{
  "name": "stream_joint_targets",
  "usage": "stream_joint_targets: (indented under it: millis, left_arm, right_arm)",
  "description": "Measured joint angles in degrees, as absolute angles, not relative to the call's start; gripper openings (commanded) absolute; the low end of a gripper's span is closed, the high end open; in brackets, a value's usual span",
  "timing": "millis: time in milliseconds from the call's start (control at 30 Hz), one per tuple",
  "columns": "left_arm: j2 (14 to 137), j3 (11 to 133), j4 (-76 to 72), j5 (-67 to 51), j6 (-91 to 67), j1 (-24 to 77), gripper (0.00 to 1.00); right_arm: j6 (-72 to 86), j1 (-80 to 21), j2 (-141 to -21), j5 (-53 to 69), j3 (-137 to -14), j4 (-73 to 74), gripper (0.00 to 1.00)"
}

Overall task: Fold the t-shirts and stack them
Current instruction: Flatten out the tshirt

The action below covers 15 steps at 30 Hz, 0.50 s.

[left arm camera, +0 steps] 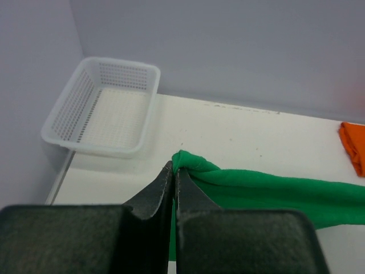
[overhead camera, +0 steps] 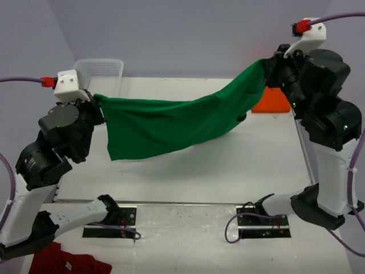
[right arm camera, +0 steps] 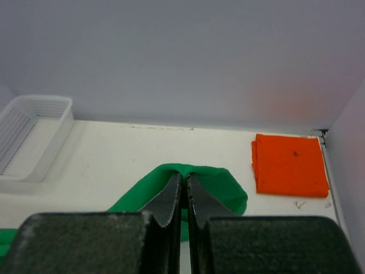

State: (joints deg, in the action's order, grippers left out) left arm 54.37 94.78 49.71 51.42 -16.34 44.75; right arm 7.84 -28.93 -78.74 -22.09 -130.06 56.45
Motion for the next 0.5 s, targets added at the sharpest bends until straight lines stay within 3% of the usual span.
stream_joint_targets:
  millis: [233,500]
  left_arm:
    - [50.2,96.3,49.0,39.2,-15.1,44.8,0.0]
    - [54.4,100.7,50.8,44.9,-17.3,44.8,0.0]
  right_arm:
    - [3.9,-30.4,-71.2,-16.4,-131.9,56.7,0.0]
    - [0.2,-30.4,-67.4,-15.4,-137.2,55.1,0.0]
